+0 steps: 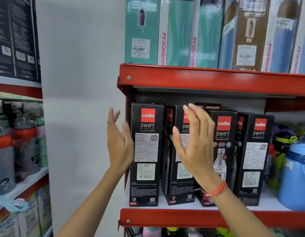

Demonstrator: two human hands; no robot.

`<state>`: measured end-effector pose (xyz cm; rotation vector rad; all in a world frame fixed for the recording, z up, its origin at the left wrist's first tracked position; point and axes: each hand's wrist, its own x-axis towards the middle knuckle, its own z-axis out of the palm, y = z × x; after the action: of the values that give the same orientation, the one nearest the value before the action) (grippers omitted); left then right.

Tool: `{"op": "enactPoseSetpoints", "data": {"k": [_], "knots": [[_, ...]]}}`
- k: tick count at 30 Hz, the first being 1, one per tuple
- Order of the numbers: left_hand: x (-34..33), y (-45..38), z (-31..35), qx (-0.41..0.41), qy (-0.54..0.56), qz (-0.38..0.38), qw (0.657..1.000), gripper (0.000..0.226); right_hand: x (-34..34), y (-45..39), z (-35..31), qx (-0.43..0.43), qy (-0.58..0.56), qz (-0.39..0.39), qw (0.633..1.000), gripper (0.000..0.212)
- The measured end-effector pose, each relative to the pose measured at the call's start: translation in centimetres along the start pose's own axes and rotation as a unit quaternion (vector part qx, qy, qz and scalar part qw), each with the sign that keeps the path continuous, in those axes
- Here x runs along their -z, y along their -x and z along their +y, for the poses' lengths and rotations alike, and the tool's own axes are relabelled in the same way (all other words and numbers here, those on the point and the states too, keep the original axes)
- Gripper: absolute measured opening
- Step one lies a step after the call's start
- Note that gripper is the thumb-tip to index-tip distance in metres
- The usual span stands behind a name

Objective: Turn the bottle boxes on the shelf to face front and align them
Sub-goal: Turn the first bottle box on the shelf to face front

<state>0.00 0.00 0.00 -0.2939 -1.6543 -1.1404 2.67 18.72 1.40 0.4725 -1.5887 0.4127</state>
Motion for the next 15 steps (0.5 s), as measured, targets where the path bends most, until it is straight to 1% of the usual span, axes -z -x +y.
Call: {"op": "enactPoseSetpoints", "data": {"k": [1, 2, 3, 4, 5, 7, 8, 10, 12, 15], "knots": [[-0.1, -0.3, -0.8, 0.059, 0.034, 0.013, 0.998, 0.047, -0.4, 0.6, -0.4, -0.023, -0.038, -0.007, 0.999, 0.048], [-0.3, -0.4, -1.5, 0.111, 0.049, -0.001, 0.993, 0.043, -0.9, 1.1, -1.1, -0.057, -0.065, -0.021, 0.996, 0.047], [-0.5, -0.5, -2.5, 0.145, 0.06, -0.026, 0.987, 0.039, -1.3, 1.9, -1.7, -0.083, -0.09, -0.048, 0.991, 0.047], [-0.5, -0.3, -3.0, 0.175, 0.056, -0.057, 0.981, 0.037, -1.8, 2.9, -2.6, -0.12, -0.115, -0.091, 0.982, 0.049], [-0.8, -0.1, -3.9, 0.198, 0.064, -0.083, 0.975, 0.036, -2.4, 4.0, -3.3, -0.145, -0.114, -0.134, 0.974, 0.053], [-1.2, 0.3, -5.1, 0.243, 0.068, -0.122, 0.96, 0.036, -3.6, 6.2, -4.7, -0.183, -0.077, -0.22, 0.955, 0.07], [-1.3, 0.5, -5.6, 0.262, 0.07, -0.144, 0.952, 0.038, -4.2, 7.1, -5.4, -0.21, -0.064, -0.261, 0.94, 0.08], [-1.6, 0.8, -6.4, 0.307, 0.1, -0.213, 0.922, 0.049, -5.2, 8.6, -6.7, -0.253, -0.052, -0.326, 0.909, 0.101], [-1.6, 1.1, -6.5, 0.318, 0.133, -0.274, 0.898, 0.056, -5.9, 9.2, -7.8, -0.272, -0.026, -0.345, 0.898, 0.115], [-0.7, 0.9, -5.2, 0.288, 0.164, -0.296, 0.896, 0.051, -5.9, 8.4, -8.1, -0.276, 0.015, -0.334, 0.901, 0.129]]}}
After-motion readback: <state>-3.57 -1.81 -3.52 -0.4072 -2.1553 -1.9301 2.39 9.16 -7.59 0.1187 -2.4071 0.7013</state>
